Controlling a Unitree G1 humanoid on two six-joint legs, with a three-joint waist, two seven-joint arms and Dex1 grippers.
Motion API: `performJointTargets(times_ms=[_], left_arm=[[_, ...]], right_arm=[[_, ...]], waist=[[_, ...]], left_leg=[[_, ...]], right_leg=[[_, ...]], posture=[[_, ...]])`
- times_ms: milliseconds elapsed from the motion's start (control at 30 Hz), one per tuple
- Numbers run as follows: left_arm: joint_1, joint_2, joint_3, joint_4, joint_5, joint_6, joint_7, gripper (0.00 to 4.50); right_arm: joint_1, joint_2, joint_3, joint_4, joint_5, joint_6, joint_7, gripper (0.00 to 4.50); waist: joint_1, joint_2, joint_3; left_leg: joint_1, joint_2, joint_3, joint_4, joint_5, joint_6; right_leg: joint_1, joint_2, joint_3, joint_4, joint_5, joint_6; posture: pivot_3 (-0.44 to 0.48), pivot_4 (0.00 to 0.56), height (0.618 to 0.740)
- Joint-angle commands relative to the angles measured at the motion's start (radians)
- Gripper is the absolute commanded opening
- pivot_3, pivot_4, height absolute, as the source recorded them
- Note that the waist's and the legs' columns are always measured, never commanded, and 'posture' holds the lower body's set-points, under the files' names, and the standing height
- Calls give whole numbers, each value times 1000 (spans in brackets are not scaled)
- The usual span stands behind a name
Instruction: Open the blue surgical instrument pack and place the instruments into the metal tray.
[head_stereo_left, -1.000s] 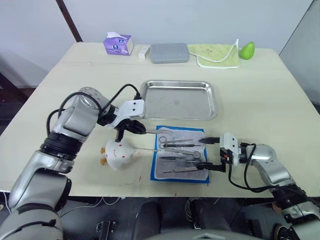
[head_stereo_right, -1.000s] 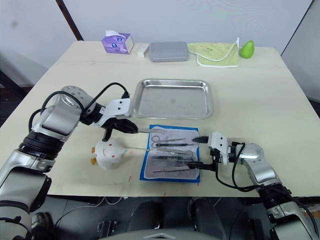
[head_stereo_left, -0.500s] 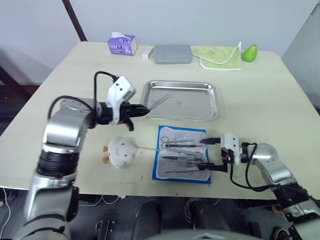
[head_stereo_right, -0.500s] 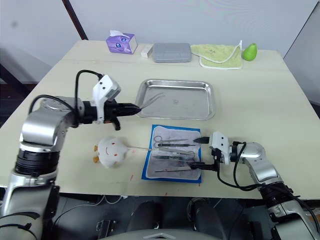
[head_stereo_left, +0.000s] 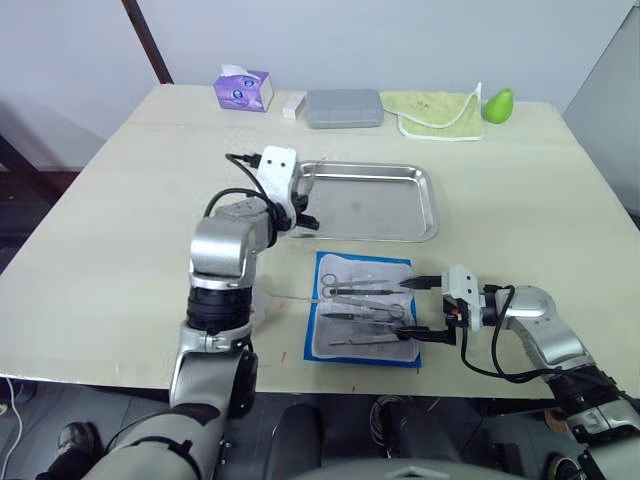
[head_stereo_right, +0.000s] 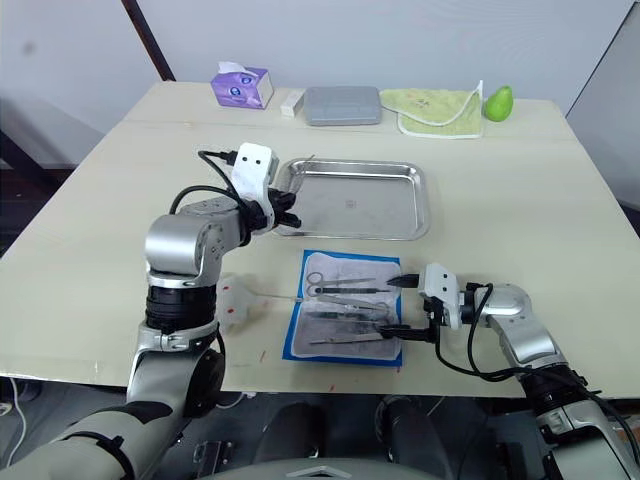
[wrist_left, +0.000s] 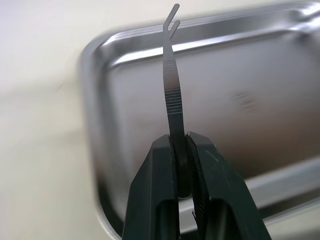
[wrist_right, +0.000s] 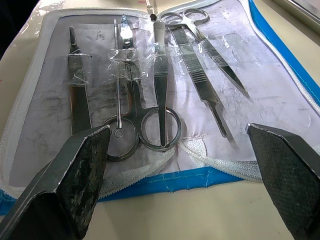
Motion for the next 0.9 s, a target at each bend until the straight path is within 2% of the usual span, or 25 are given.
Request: performJointTargets(times_ms=[33, 267, 833, 867, 900], left_arm=[[-40, -16, 2, 103, 23, -123, 60, 38], [-66, -57, 5, 221, 0, -210, 91, 38], [-67, -65, 10, 238, -19, -208, 117, 38], [-66, -66, 10, 237, -19, -208, 117, 859], [-64, -66, 9, 232, -20, -207, 116, 1128]], right_arm=[[47, -29, 46, 64, -73, 69, 1, 4500], [58, -37, 46, 42, -71, 83, -5, 4500], [56, -35, 49, 36, -74, 90, -11, 4500], [54, -35, 49, 38, -75, 88, -11, 4500], [53, -34, 49, 39, -75, 88, -11, 4500]], waist=[[1, 0, 0], [1, 0, 0], [1, 0, 0], [1, 0, 0], [1, 0, 0]], left_leg=[[0, 0, 0, 0, 0, 0], [-1, -1, -1, 0, 0, 0], [-1, -2, -1, 0, 0, 0], [-1, -2, -1, 0, 0, 0], [-1, -2, -1, 0, 0, 0]], right_leg=[[0, 0, 0, 0, 0, 0], [0, -2, -1, 0, 0, 1], [0, -2, -1, 0, 0, 1], [0, -2, -1, 0, 0, 1], [0, -2, -1, 0, 0, 1]], posture=[[0, 150, 740], [0, 150, 740], [0, 150, 740], [0, 150, 740], [0, 150, 740]])
